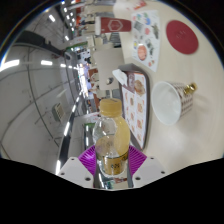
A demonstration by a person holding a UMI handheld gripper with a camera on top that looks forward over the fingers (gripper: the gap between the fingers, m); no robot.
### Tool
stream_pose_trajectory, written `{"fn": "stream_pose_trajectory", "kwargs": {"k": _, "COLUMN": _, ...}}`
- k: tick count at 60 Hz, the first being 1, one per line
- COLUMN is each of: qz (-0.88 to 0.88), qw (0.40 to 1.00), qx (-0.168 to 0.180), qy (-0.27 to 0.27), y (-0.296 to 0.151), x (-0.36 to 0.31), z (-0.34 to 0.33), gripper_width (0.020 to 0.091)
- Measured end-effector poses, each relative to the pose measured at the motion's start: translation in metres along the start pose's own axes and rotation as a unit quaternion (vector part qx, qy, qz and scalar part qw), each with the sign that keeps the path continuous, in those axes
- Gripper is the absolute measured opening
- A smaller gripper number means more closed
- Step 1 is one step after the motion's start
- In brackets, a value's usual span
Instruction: Pour water
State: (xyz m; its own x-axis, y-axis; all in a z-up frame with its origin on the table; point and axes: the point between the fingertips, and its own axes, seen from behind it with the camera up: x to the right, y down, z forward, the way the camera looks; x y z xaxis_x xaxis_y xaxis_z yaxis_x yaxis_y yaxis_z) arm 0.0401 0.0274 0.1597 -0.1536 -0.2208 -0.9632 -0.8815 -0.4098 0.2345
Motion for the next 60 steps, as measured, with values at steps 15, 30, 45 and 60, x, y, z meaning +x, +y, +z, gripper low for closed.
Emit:
{"fn": "stream_pose_trajectory", "kwargs": {"k": 15, "qz": -0.423, "qw": 0.902, "qx": 0.059, "qy": 0.066, "y": -0.068, "x": -0.071, "z": -0.042, "gripper_width": 0.0382}}
{"fn": "stream_pose_trajectory", "kwargs": {"k": 30, "qz": -0.669, "qw": 0.707, "qx": 0.135, "qy": 0.186, "y": -0.188, "x": -0.05, "z": -0.087, "gripper_width": 0.0379}}
{"fn": "stream_pose_trajectory", "kwargs": {"k": 45, "qz": -0.705, "qw": 0.648, "qx": 0.096, "qy": 0.272, "y": -0.242, "x": 0.047, "z": -0.11, "gripper_width": 0.0385}}
{"fn": "stream_pose_trajectory", "kwargs": {"k": 60, "qz": -0.701, "qw": 0.653, "qx": 0.102, "qy": 0.27, "y": -0.247, "x": 0.076, "z": -0.119, "gripper_width": 0.0415}}
